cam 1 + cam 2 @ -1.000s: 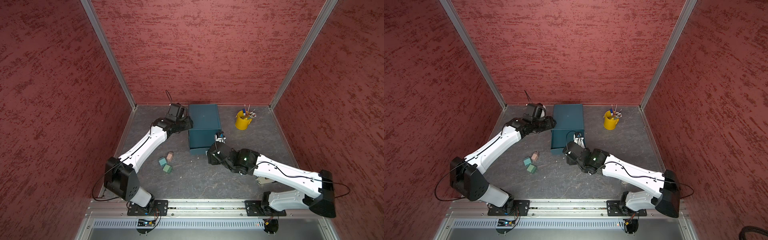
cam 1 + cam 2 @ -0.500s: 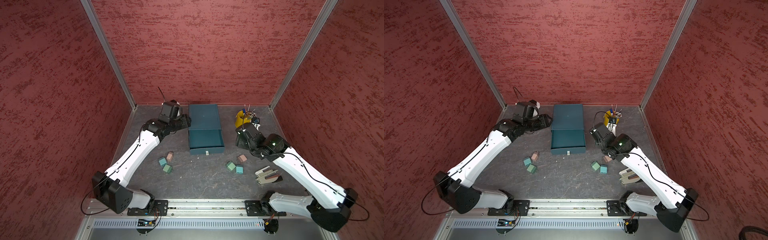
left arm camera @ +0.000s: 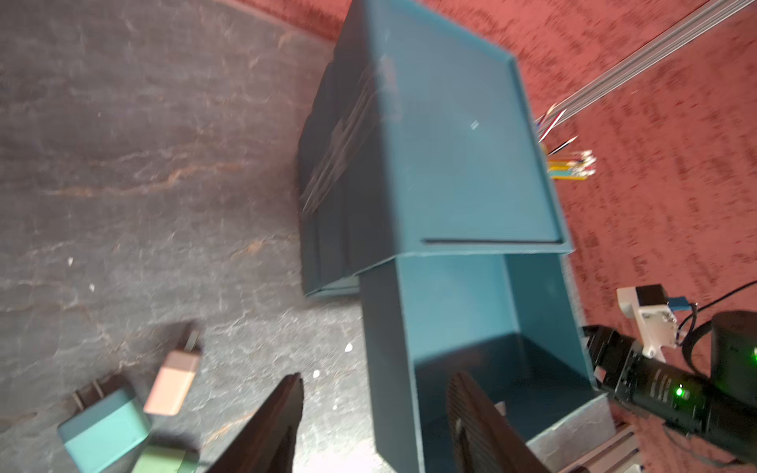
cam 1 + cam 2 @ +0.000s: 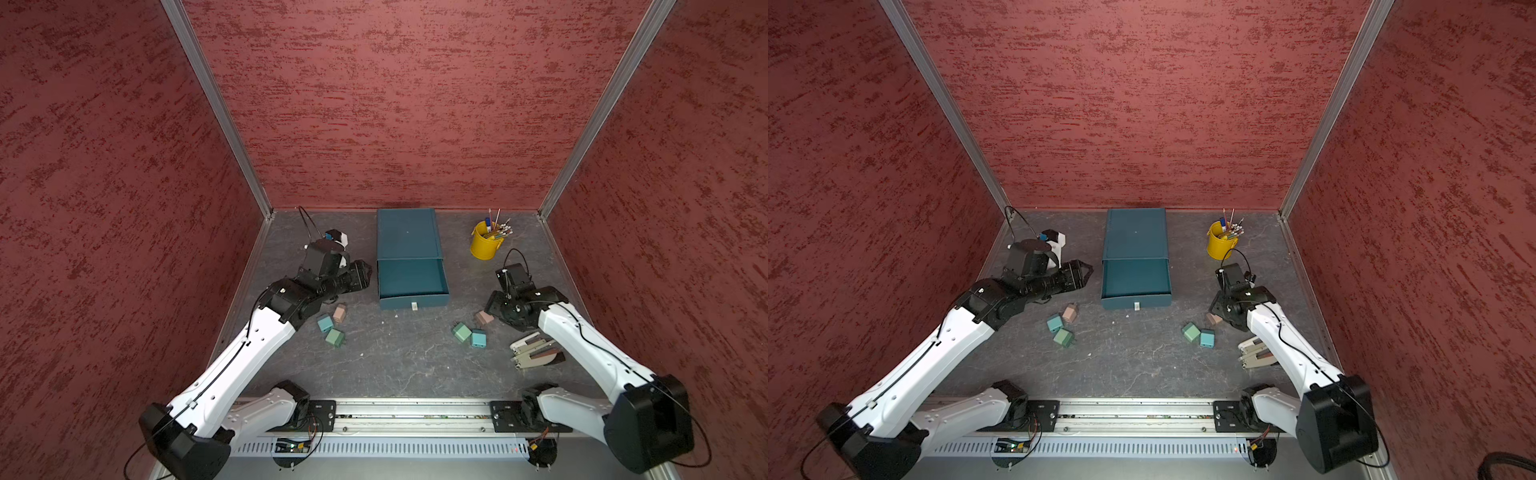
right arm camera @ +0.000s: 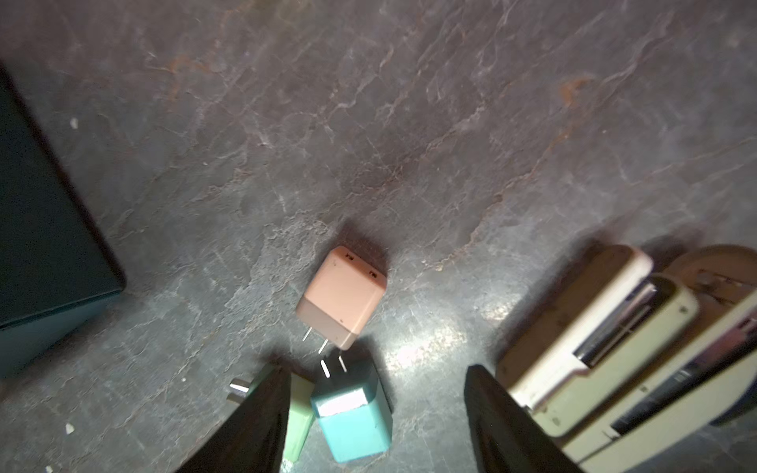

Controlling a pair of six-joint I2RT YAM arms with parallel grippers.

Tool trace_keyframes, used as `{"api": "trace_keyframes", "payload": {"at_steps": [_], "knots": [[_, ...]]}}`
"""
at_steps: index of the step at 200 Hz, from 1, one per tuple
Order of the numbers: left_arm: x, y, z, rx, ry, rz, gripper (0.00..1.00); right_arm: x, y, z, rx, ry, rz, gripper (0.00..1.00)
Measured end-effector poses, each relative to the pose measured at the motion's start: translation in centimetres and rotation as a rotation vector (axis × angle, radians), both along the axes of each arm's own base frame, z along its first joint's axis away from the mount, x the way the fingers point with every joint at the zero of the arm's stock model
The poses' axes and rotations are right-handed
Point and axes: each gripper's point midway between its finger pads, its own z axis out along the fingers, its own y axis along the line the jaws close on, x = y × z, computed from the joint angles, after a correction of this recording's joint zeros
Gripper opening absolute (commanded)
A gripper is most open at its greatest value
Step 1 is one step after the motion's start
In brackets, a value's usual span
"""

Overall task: Place the plugs into the drawer by color
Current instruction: Pick up the plug from the center of the board.

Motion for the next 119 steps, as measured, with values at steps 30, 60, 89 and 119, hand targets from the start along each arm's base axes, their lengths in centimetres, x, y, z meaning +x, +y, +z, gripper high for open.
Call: {"api": "trace_keyframes", "payload": {"at_steps": [30, 60, 89, 119], "knots": [[-1.0, 0.4, -0.9, 0.008, 0.019, 0.003, 0.61, 1.0, 0.8, -2.3, 0.043, 0.037, 0.009, 0.72], [-1.6, 1.1, -0.2, -0.006, -0.006, 0.024, 0.62, 1.8, 1.6, -4.1, 0.071, 0.063, 0.013, 0.74], [-1.7, 1.2, -0.8, -0.003, 0.007, 0.028, 0.62, 1.7, 1.6, -5.2, 0.081, 0.08, -0.013, 0.72], [-1.9, 1.3, -1.3, -0.002, 0.021, 0.032, 0.62, 1.7, 1.7, -5.8, 0.089, 0.093, -0.039, 0.67]]}}
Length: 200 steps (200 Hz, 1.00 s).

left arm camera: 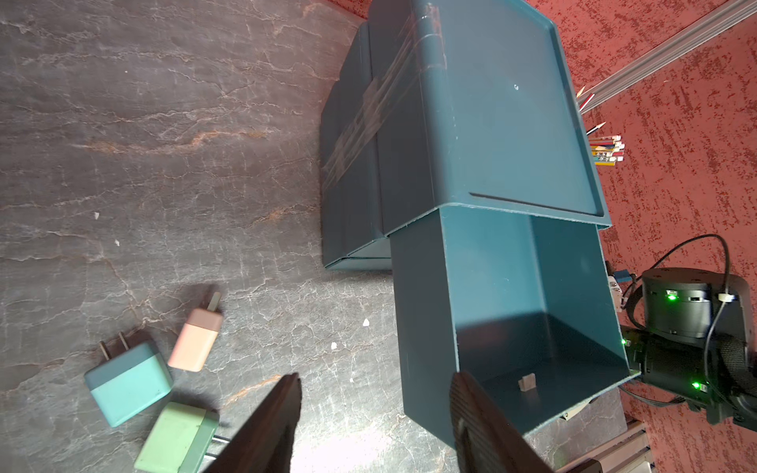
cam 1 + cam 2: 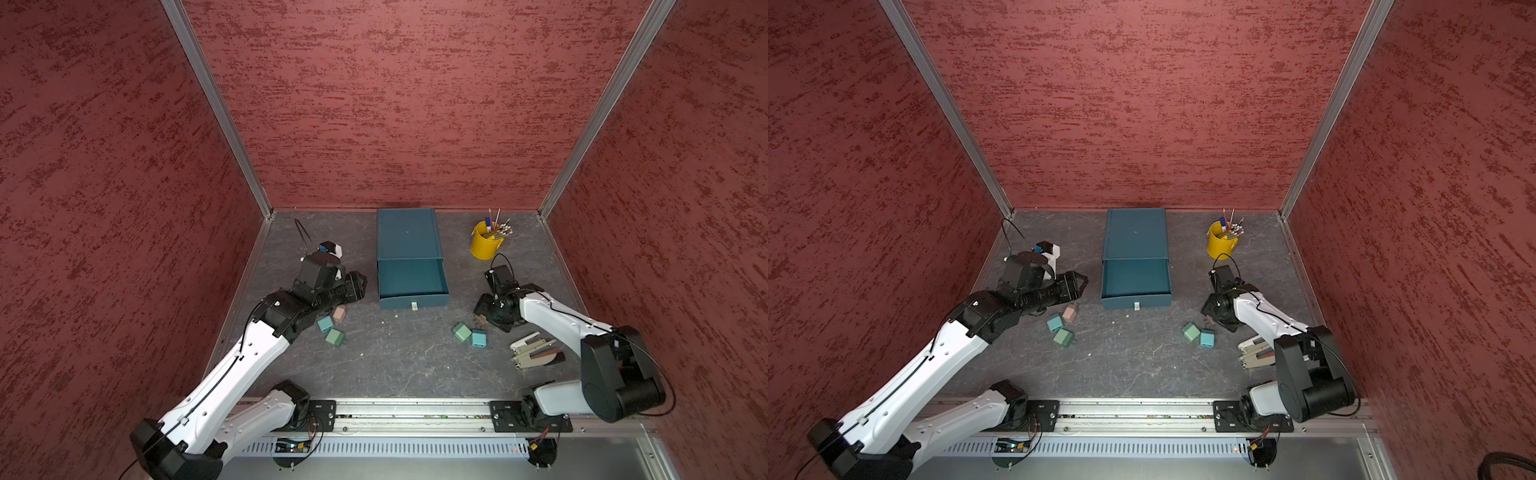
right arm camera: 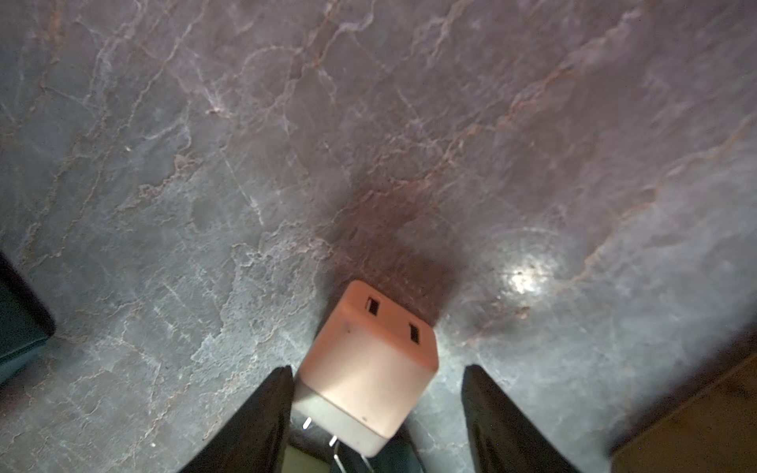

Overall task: Place the plugs into the drawer by color
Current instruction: Pick up the plug from the center of the board.

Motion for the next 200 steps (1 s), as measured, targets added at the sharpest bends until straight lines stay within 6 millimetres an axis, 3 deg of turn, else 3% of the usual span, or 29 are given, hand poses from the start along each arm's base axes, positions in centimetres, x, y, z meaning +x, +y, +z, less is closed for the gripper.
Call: {"api": "trace_keyframes", "payload": {"at_steps": [32, 56, 74, 101, 131, 148, 163, 184, 200], "knots": [[0.0, 0.0, 0.0, -0.008, 0.004, 0.004, 0.62, 0.2, 0.1, -0.3, 0.009, -0.005, -0.014, 0.63], [0.0, -0.1, -0.1, -0.008, 0.01, 0.005, 0.68, 0.2, 0.1, -0.8, 0.009, 0.003, -0.021, 0.55], [0.3, -0.3, -0.2, -0.004, 0.016, 0.003, 0.74, 0.1, 0.1, -1.1, 0.013, 0.007, -0.025, 0.46], [1.5, -1.0, 0.5, -0.009, 0.007, -0.001, 0.8, 0.2, 0.1, -1.0, 0.018, -0.002, -0.027, 0.21], [3.1, -2.1, 1.5, -0.024, -0.014, -0.009, 0.83, 0.0, -0.2, -0.4, 0.006, -0.011, -0.014, 0.13], [3.7, -2.5, 1.8, -0.026, -0.026, -0.017, 0.84, -0.4, -0.6, 1.4, -0.013, -0.051, 0.007, 0.1], [4.4, -2.9, 2.3, -0.025, -0.044, -0.026, 0.84, -0.3, -0.9, 4.4, -0.031, -0.115, 0.034, 0.07], [5.9, -3.1, 2.9, -0.023, -0.058, -0.029, 0.82, 0.4, -0.6, 10.1, -0.048, -0.257, 0.085, 0.07], [7.8, -2.8, 3.3, -0.028, -0.06, -0.015, 0.82, 0.7, 0.7, 15.5, -0.037, -0.396, 0.157, 0.07]]}}
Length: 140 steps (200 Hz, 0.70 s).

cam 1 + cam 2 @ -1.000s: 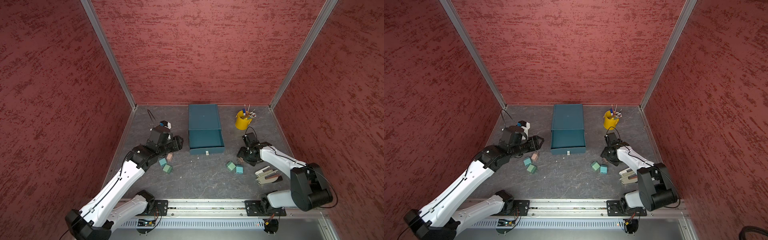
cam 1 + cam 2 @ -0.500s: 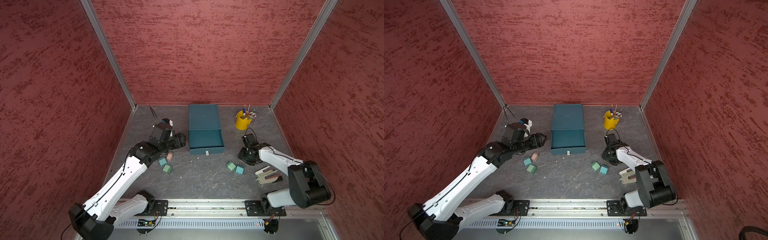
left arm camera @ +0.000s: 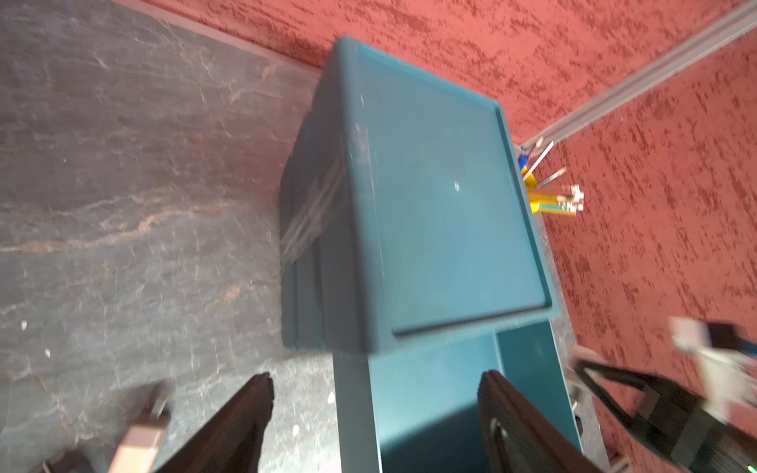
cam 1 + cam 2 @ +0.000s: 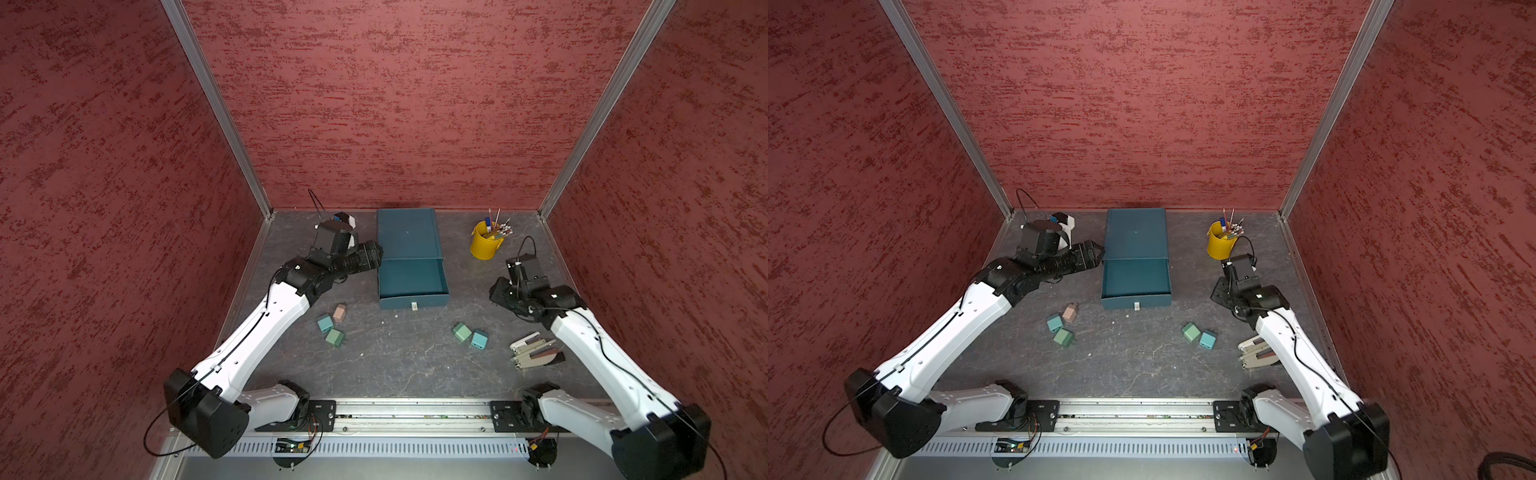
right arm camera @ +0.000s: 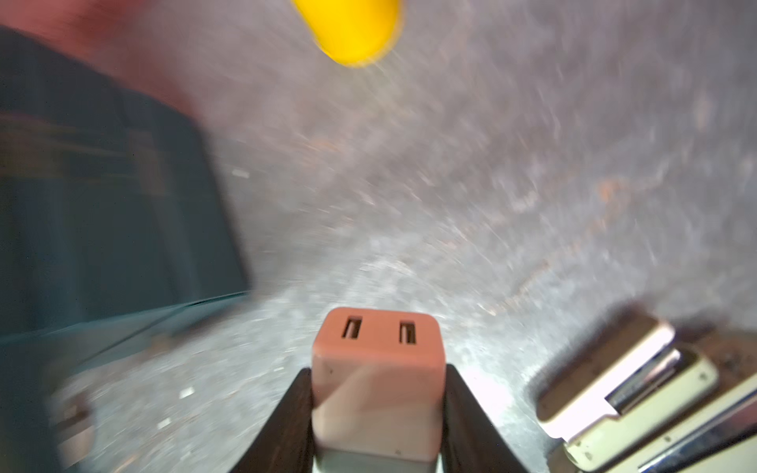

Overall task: Place the plugs into the drawer by color
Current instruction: Pick up the plug from the center of the board, then place the plug in the drawer.

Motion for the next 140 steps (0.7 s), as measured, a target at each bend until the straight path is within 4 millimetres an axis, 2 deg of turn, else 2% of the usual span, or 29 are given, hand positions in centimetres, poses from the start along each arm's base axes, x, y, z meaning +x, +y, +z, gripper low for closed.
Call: {"api": "trace_keyframes", "payload": {"at_steps": [17, 31, 45, 57, 77, 100, 120, 140], "knots": [[1.5, 0.2, -0.2, -0.003, 0.005, 0.012, 0.81, -0.4, 2.5, 5.4, 0.022, -0.133, 0.107, 0.08], [2.3, 0.3, -1.1, 0.001, 0.022, 0.016, 0.8, -1.1, 5.4, 9.5, 0.05, -0.225, 0.22, 0.08], [2.8, 0.1, -2.1, 0.003, 0.049, 0.007, 0.79, -1.5, 8.3, 11.9, 0.069, -0.263, 0.315, 0.08], [2.9, -0.3, -2.9, 0.001, 0.072, -0.007, 0.79, -1.5, 10.7, 13.1, 0.075, -0.27, 0.38, 0.07], [2.9, -0.7, -3.2, -0.016, 0.085, -0.029, 0.79, -0.6, 14.9, 13.2, 0.051, -0.248, 0.469, 0.08], [3.0, -1.0, -2.9, -0.033, 0.077, -0.043, 0.78, 0.4, 19.1, 10.4, -0.016, -0.168, 0.538, 0.09], [3.0, -1.1, -2.9, -0.038, 0.08, -0.048, 0.77, 0.9, 20.5, 7.9, -0.071, -0.101, 0.553, 0.14], [3.1, -0.9, -3.0, -0.039, 0.081, -0.043, 0.77, 1.3, 20.2, 6.3, -0.119, -0.055, 0.535, 0.25]]}}
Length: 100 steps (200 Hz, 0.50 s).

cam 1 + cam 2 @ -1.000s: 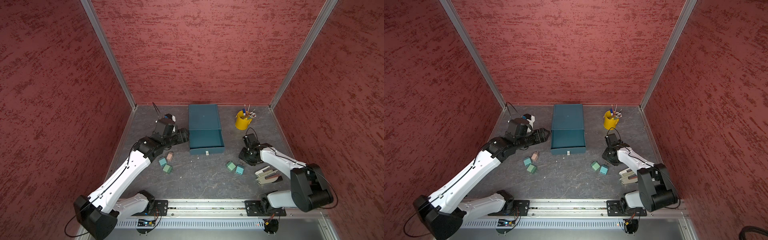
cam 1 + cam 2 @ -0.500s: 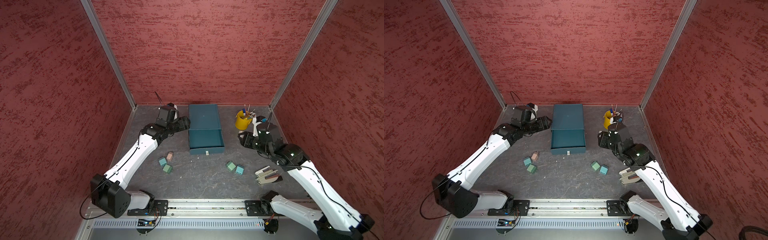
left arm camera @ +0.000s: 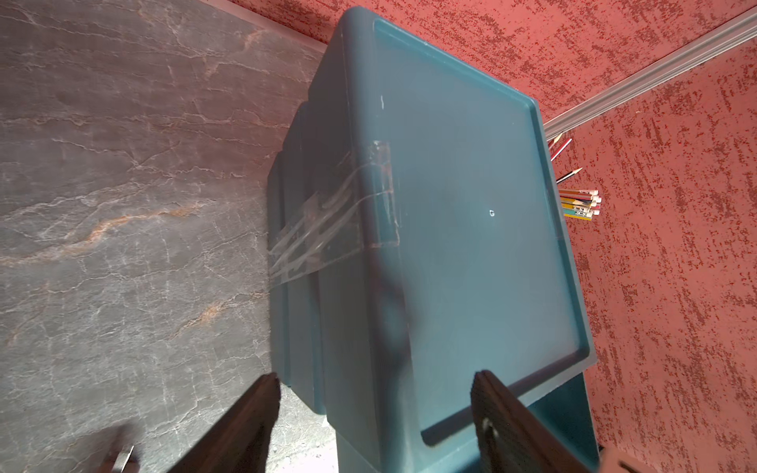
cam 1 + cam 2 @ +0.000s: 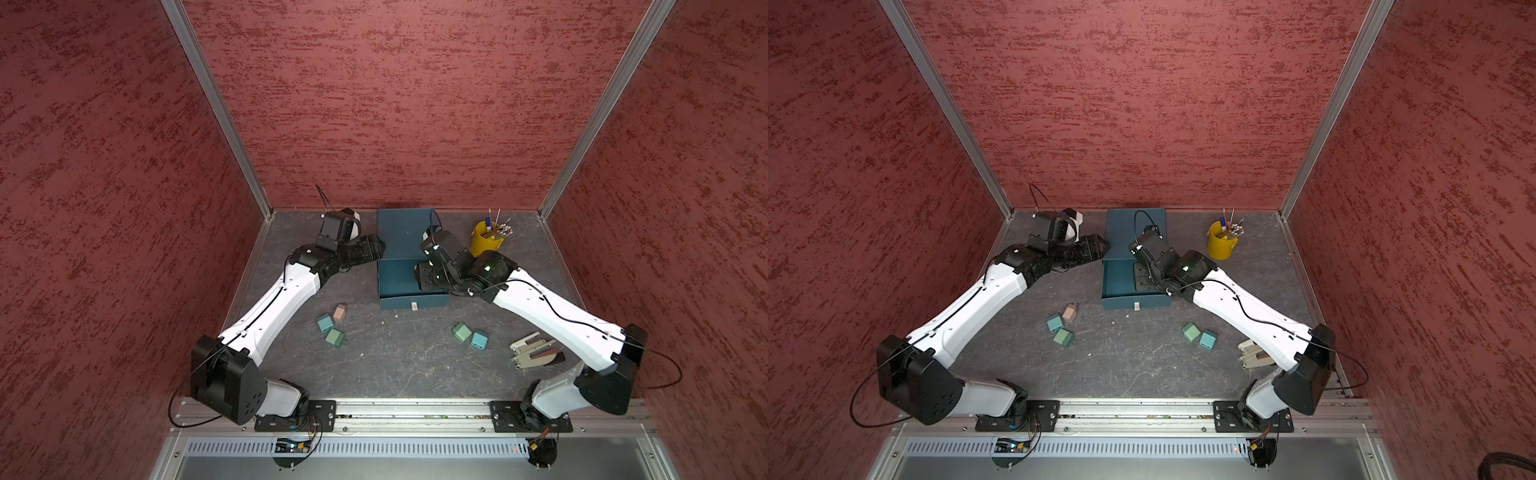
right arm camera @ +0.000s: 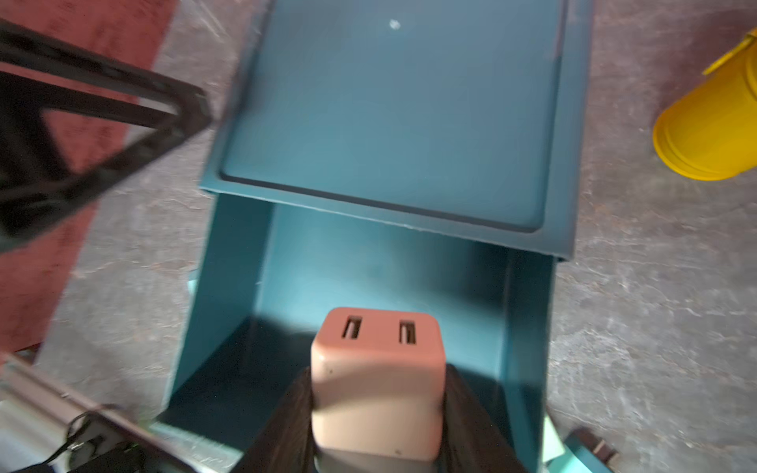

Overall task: Place the plugs into the drawer by color
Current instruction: Place the plug in the drawer.

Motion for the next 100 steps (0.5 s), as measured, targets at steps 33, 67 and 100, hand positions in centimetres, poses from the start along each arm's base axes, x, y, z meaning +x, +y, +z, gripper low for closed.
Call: {"api": "trace_keyframes", "payload": {"at_steps": [33, 67, 100], "knots": [[0.1, 0.2, 0.0, 0.0, 0.0, 0.005, 0.76, -0.1, -1.0, -0.7, -0.043, 0.017, -0.035, 0.54], [0.1, 0.2, 0.1, -0.002, -0.001, 0.009, 0.77, -0.3, -1.4, -0.6, -0.057, 0.013, -0.046, 0.69], [-0.6, 1.4, 1.8, 0.013, -0.047, 0.048, 0.77, -1.2, -1.9, 1.6, -0.034, -0.03, -0.043, 0.69]]}}
